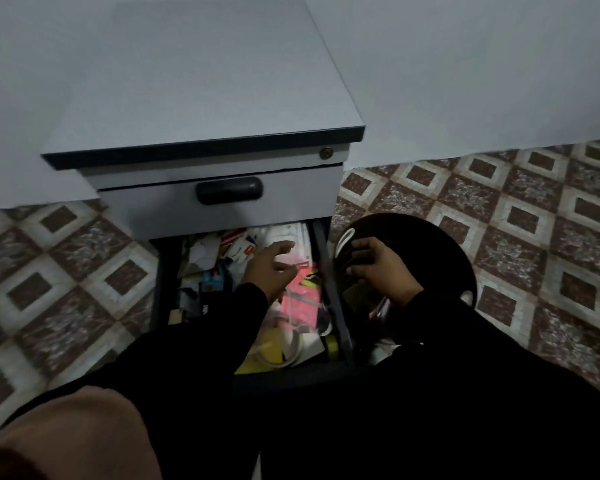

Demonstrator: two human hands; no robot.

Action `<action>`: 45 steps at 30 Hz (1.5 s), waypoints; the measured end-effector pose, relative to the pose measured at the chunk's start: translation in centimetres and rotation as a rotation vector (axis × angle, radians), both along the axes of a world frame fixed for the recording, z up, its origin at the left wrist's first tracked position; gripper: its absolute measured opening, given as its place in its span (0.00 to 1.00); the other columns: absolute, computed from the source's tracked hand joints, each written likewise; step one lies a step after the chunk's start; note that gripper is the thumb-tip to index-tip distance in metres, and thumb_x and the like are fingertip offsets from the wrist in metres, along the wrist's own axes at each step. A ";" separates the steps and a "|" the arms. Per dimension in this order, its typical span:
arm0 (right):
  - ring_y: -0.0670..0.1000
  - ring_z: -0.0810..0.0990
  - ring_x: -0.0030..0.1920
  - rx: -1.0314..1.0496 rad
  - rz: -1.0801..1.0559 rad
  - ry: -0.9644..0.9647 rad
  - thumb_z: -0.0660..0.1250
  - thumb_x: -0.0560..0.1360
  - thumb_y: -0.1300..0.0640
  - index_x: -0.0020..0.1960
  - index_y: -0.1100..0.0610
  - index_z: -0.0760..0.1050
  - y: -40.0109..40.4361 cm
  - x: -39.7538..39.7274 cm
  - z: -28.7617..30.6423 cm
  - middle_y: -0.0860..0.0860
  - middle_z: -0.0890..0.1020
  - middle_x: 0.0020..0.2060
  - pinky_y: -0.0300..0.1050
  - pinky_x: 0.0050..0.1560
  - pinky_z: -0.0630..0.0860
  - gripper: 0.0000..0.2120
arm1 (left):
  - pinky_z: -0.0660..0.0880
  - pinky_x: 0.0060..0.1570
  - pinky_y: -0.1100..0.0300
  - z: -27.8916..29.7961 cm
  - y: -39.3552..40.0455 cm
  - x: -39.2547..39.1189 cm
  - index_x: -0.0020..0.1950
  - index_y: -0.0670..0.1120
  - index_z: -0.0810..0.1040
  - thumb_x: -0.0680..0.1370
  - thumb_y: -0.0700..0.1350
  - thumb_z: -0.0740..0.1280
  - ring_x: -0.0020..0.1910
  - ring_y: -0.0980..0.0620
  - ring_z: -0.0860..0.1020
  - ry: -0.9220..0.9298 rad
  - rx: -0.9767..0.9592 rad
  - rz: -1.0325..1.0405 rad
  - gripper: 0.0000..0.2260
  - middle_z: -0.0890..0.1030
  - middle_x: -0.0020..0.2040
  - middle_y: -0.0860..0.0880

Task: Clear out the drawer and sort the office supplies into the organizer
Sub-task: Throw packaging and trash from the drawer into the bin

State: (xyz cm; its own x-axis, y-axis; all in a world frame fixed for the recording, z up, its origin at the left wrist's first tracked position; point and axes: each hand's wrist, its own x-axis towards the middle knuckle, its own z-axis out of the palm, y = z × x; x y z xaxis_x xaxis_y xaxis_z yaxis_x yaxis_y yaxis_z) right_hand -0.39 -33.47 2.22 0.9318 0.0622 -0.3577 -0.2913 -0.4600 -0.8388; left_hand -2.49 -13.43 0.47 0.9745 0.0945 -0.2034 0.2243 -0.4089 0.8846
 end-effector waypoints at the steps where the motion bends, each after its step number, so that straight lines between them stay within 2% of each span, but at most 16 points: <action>1: 0.50 0.76 0.42 0.051 0.014 0.008 0.68 0.71 0.71 0.56 0.58 0.71 1.2 -0.4 -0.1 0.52 0.77 0.42 0.45 0.44 0.75 0.17 | 0.71 0.32 0.73 -0.1 1.4 -0.7 0.63 0.40 0.73 0.74 0.32 0.67 0.40 0.52 0.74 -0.006 0.007 0.013 0.18 0.75 0.60 0.43; 4: 0.48 0.74 0.37 0.132 0.082 0.032 0.67 0.70 0.75 0.54 0.57 0.69 4.2 -1.1 -0.9 0.49 0.75 0.37 0.37 0.35 0.73 0.19 | 0.71 0.42 0.69 -0.9 5.4 -2.9 0.65 0.39 0.72 0.75 0.33 0.67 0.53 0.48 0.74 0.023 0.057 0.044 0.19 0.74 0.62 0.41; 6: 0.48 0.73 0.35 0.117 0.142 0.051 0.68 0.70 0.73 0.56 0.57 0.68 5.7 -1.4 -1.3 0.50 0.74 0.38 0.37 0.33 0.73 0.20 | 0.70 0.54 0.65 -1.7 7.8 -4.3 0.66 0.40 0.72 0.74 0.36 0.69 0.61 0.45 0.74 0.051 0.129 0.069 0.20 0.75 0.63 0.41; 9: 0.51 0.76 0.40 0.061 0.203 0.083 0.71 0.69 0.70 0.56 0.56 0.68 7.5 -1.4 -2.2 0.50 0.77 0.40 0.47 0.39 0.74 0.20 | 0.70 0.60 0.55 -2.9 10.5 -5.8 0.66 0.39 0.72 0.72 0.38 0.72 0.61 0.42 0.75 0.071 0.155 0.125 0.23 0.75 0.62 0.38; 12: 0.45 0.74 0.40 -0.035 0.232 0.116 0.73 0.69 0.66 0.58 0.56 0.68 8.6 -1.6 -3.3 0.45 0.74 0.41 0.35 0.37 0.73 0.22 | 0.68 0.61 0.57 -4.0 12.2 -6.2 0.67 0.40 0.71 0.71 0.41 0.73 0.64 0.43 0.72 0.083 0.222 0.118 0.26 0.73 0.65 0.39; 16: 0.51 0.74 0.54 -0.181 0.241 0.122 0.73 0.70 0.62 0.66 0.58 0.66 9.0 -2.0 -4.4 0.50 0.73 0.51 0.35 0.47 0.66 0.27 | 0.67 0.66 0.52 -5.1 12.7 -6.3 0.73 0.43 0.64 0.72 0.44 0.73 0.68 0.45 0.69 0.126 0.134 0.120 0.33 0.69 0.69 0.42; 20: 0.57 0.74 0.61 -0.299 0.229 0.153 0.71 0.71 0.58 0.69 0.60 0.64 9.3 -1.9 -5.1 0.58 0.75 0.61 0.38 0.52 0.66 0.29 | 0.65 0.68 0.55 -5.5 12.2 -5.7 0.75 0.45 0.59 0.72 0.46 0.73 0.70 0.45 0.67 0.139 0.106 0.118 0.36 0.66 0.72 0.44; 24: 0.52 0.75 0.51 -0.173 0.141 0.171 0.71 0.72 0.62 0.69 0.59 0.62 10.1 -2.5 -5.7 0.54 0.75 0.57 0.32 0.38 0.71 0.29 | 0.63 0.60 0.66 -5.9 12.0 -4.8 0.76 0.48 0.57 0.74 0.47 0.71 0.69 0.47 0.68 0.149 0.107 0.106 0.35 0.67 0.72 0.46; 27: 0.55 0.74 0.59 -0.103 0.113 0.200 0.71 0.72 0.60 0.71 0.57 0.60 10.5 -2.9 -6.2 0.55 0.72 0.65 0.42 0.47 0.70 0.32 | 0.67 0.65 0.58 -6.0 11.9 -4.3 0.76 0.50 0.57 0.74 0.48 0.70 0.67 0.46 0.70 0.164 0.116 0.129 0.34 0.67 0.71 0.45; 29: 0.57 0.73 0.62 -0.080 0.103 0.208 0.70 0.73 0.58 0.73 0.55 0.58 10.7 -2.8 -6.5 0.56 0.70 0.68 0.44 0.50 0.71 0.33 | 0.70 0.64 0.50 -6.3 12.0 -3.9 0.76 0.51 0.58 0.75 0.50 0.69 0.66 0.44 0.71 0.199 0.145 0.150 0.33 0.69 0.70 0.44; 31: 0.55 0.74 0.59 -0.013 0.081 0.229 0.69 0.74 0.60 0.73 0.55 0.59 10.8 -2.9 -6.5 0.55 0.71 0.66 0.41 0.46 0.73 0.31 | 0.72 0.61 0.48 -6.5 12.2 -3.6 0.75 0.53 0.61 0.75 0.53 0.68 0.63 0.43 0.73 0.241 0.181 0.162 0.31 0.71 0.68 0.43; 34: 0.52 0.75 0.51 0.097 0.082 0.266 0.64 0.76 0.66 0.72 0.57 0.59 11.3 -3.2 -6.4 0.54 0.73 0.57 0.32 0.31 0.75 0.27 | 0.71 0.62 0.52 -6.7 12.2 -3.3 0.72 0.52 0.67 0.76 0.54 0.67 0.62 0.44 0.74 0.257 0.236 0.172 0.25 0.74 0.67 0.44; 38: 0.51 0.77 0.46 -0.011 0.067 0.179 0.62 0.77 0.67 0.68 0.59 0.64 11.5 -3.2 -7.0 0.59 0.77 0.55 0.29 0.30 0.73 0.21 | 0.73 0.57 0.54 -7.0 12.5 -3.4 0.61 0.51 0.77 0.75 0.51 0.69 0.55 0.45 0.78 0.236 0.229 0.250 0.15 0.80 0.56 0.44; 41: 0.56 0.78 0.51 -0.190 0.060 0.079 0.66 0.73 0.67 0.67 0.61 0.66 11.3 -2.9 -7.8 0.61 0.78 0.55 0.36 0.40 0.69 0.23 | 0.70 0.60 0.50 -7.1 12.7 -3.6 0.50 0.51 0.77 0.74 0.50 0.69 0.57 0.43 0.76 0.251 0.336 0.322 0.07 0.80 0.53 0.45; 43: 0.58 0.76 0.53 -0.244 0.058 0.048 0.69 0.69 0.68 0.65 0.62 0.67 11.2 -2.9 -8.4 0.62 0.76 0.55 0.43 0.47 0.72 0.26 | 0.66 0.62 0.49 -6.9 12.5 -3.8 0.54 0.49 0.77 0.74 0.49 0.69 0.63 0.42 0.69 0.255 0.533 0.319 0.10 0.74 0.61 0.44; 45: 0.62 0.73 0.58 -0.316 0.064 0.043 0.71 0.66 0.67 0.65 0.62 0.67 11.3 -2.9 -8.9 0.63 0.72 0.58 0.51 0.56 0.73 0.29 | 0.65 0.64 0.47 -7.1 12.4 -4.1 0.57 0.46 0.78 0.73 0.46 0.71 0.67 0.40 0.64 0.208 0.586 0.328 0.13 0.67 0.68 0.42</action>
State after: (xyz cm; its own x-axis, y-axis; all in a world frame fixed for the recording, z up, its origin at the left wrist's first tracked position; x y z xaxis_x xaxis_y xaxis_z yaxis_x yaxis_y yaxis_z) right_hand -3.30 -22.15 -6.68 0.9133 -0.0004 -0.4072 -0.2853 -0.7141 -0.6393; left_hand -6.63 -1.02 -6.60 0.8232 0.5281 -0.2086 0.5586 -0.6873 0.4644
